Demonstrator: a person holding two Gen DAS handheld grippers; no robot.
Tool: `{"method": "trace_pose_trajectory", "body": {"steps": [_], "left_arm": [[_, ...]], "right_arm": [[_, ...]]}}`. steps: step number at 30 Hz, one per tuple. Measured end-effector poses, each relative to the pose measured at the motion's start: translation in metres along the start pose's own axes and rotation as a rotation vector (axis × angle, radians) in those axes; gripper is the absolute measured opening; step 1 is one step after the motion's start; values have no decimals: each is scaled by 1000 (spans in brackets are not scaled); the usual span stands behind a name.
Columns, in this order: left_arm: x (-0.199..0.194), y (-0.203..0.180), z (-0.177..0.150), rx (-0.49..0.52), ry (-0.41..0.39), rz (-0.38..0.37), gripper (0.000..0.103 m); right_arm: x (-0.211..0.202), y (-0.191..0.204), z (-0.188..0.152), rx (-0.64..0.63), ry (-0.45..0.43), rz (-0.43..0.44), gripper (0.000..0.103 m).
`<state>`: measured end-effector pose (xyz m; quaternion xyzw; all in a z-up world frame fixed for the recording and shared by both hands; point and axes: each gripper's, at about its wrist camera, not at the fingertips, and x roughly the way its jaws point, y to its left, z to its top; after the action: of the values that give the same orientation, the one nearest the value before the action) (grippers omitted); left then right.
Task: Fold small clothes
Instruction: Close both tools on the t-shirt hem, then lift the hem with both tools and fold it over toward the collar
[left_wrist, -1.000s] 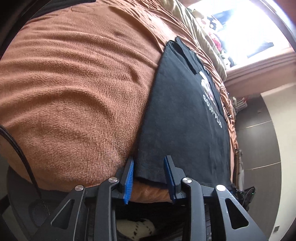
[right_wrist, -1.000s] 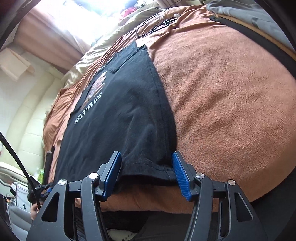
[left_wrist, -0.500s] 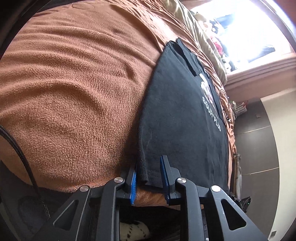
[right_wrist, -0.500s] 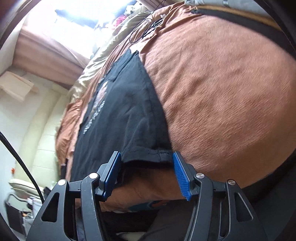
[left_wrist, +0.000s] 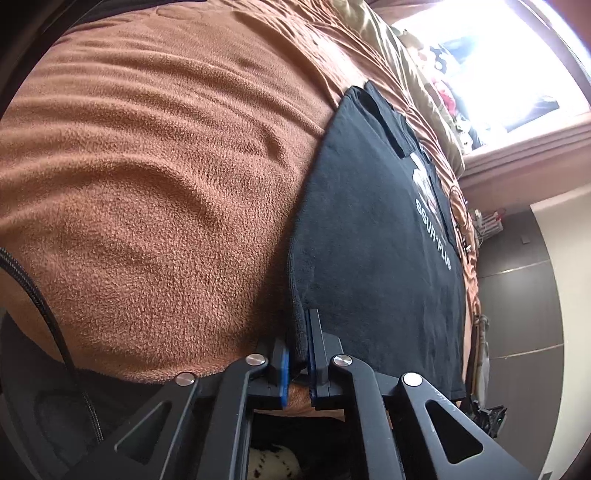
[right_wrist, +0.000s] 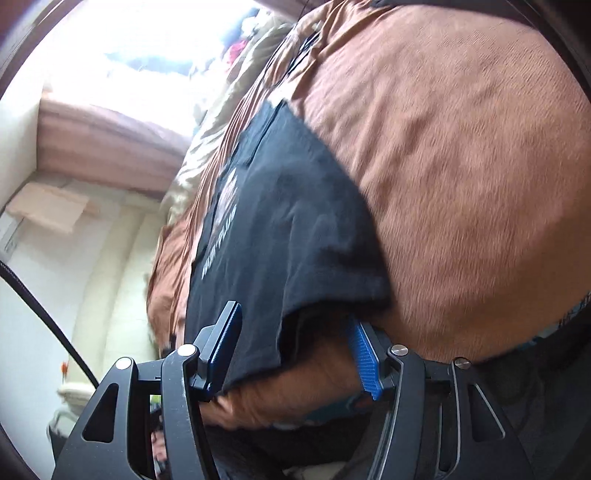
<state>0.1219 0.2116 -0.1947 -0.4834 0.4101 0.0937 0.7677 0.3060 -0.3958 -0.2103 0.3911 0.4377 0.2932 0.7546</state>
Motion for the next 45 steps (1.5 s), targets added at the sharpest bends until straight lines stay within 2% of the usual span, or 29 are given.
{"method": "trace_pose_trajectory", "body": {"steps": [3,6,10,13,14,15,16,17,19,24,31,37,45], "left_arm": [[-2,-1,-3,-21,-10,1,7],[0,0,-4,-44,-15,-19,7],[9,2,-3,-68,-23,-17,7],[11,3,-1,-102,-42,-15,7],[10,3,-1,-102,-48,-10,6],[9,2,-1,-97,-57,1,6],[7,1,-1,-89,-66,12,5],[4,-1,0,-78,-78,27,5],[-1,-3,2,-69,-93,32,5],[-16,-10,8,-59,-117,-16,5],[-51,-22,9,-26,-197,-38,5],[-88,-14,5,-23,-253,-82,5],[-138,-14,-11,-7,-317,-126,5]], "right_arm": [[-8,-2,8,14,-59,-18,55],[-17,-1,11,16,-109,-1,55],[-5,-3,11,17,-101,-57,55],[6,-9,11,56,-99,-99,36],[7,-11,12,65,-108,-111,25],[6,-12,13,66,-114,-124,9],[6,-8,13,58,-117,-131,2],[6,4,11,47,-120,-139,0],[1,17,10,25,-120,-145,0],[-19,54,0,-5,-168,-103,0],[-36,76,-31,-85,-200,-84,0],[-71,73,-44,-110,-222,-6,0],[-102,84,-67,-169,-243,50,0]]}}
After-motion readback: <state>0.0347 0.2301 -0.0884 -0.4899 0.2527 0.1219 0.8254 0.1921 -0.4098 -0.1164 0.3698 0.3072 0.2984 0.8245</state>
